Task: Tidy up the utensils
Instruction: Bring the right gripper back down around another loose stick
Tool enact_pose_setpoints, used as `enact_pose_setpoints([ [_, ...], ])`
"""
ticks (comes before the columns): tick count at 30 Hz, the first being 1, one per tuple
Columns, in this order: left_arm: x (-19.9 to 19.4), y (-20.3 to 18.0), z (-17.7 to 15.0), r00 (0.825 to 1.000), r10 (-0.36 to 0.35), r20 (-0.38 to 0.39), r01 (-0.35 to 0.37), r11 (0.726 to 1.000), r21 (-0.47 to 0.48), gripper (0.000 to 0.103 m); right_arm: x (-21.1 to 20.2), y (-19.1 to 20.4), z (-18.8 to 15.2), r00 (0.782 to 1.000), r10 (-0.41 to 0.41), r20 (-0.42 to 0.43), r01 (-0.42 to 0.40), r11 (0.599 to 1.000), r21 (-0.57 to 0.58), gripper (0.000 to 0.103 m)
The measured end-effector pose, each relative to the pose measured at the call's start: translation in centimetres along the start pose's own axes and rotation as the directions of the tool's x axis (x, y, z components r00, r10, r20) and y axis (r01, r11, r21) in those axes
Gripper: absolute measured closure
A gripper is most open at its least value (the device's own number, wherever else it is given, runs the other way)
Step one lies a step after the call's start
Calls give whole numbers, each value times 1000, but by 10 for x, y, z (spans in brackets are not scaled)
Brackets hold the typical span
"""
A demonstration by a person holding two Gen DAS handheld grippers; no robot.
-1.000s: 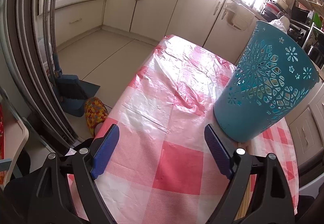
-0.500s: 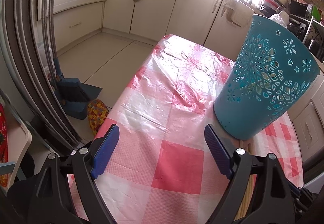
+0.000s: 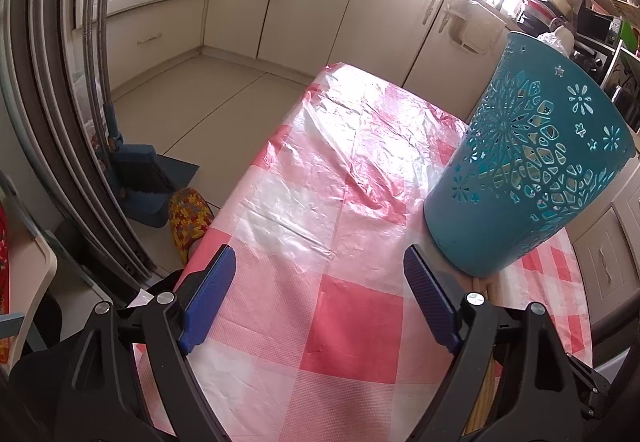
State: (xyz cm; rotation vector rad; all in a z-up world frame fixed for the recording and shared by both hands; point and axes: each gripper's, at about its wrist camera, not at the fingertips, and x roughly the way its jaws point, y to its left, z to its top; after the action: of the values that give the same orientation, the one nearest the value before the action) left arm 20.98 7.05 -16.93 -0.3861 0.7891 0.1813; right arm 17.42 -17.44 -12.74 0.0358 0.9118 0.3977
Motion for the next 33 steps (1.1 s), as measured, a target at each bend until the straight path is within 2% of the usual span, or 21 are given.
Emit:
enact_pose_setpoints([
  [8, 0, -2, 0, 1000, 4, 1, -4, 1000, 3, 21, -1, 15, -5, 998, -70, -11, 67, 986, -150, 88],
  [12, 0, -1, 0, 1000, 2, 2, -2, 1000, -1, 21, -5, 7, -5, 997, -64, -36, 57, 985, -161, 93],
  [16, 0, 0, 0, 1000, 0, 2, 0, 1000, -4, 21, -13, -6, -10, 996, -78, -52, 68, 982, -173, 94],
  [28, -1, 0, 0, 1000, 9, 9, -9, 1000, 7, 21, -18, -25, -12, 998, -25, -50, 22, 997, -74, 94],
  [30, -4, -4, -3, 1000, 19, 19, -20, 999, 31, 21, -19, -28, -11, 999, -9, -44, 6, 998, -59, 94],
  [33, -14, -19, -15, 1000, 3, 26, -6, 992, 124, 21, -20, -32, -14, 999, 13, -31, -15, 999, -43, 95],
])
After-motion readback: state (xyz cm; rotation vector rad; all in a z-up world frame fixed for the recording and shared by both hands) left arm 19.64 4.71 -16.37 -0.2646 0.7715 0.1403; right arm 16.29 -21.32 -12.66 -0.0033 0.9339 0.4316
